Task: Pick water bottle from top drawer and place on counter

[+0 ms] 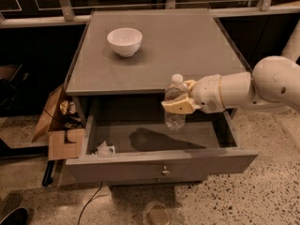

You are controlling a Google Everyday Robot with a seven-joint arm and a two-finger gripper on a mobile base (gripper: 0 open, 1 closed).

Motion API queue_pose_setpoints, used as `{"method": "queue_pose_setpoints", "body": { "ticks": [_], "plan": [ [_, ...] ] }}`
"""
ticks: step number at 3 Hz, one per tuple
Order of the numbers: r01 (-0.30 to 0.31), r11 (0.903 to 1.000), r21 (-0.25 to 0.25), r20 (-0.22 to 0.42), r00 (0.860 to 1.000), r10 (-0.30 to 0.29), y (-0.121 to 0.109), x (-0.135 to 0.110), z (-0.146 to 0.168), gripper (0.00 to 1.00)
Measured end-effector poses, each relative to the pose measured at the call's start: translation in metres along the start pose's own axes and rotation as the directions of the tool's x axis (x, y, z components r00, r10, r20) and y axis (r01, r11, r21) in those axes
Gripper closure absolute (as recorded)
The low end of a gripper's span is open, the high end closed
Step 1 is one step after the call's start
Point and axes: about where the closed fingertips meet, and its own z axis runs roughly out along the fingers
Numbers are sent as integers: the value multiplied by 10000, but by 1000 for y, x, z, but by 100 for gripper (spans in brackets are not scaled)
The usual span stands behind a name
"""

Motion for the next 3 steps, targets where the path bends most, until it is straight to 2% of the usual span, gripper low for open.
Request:
{"method": "queue_pose_setpoints", "body": {
  "ticks": [2,3],
  "plan": [
    [-111,9999,83,61,9999,111,-1,-1,4,100],
    [-590,9980,213,-130,9982,593,-9,-16,-3,100]
  ]
}}
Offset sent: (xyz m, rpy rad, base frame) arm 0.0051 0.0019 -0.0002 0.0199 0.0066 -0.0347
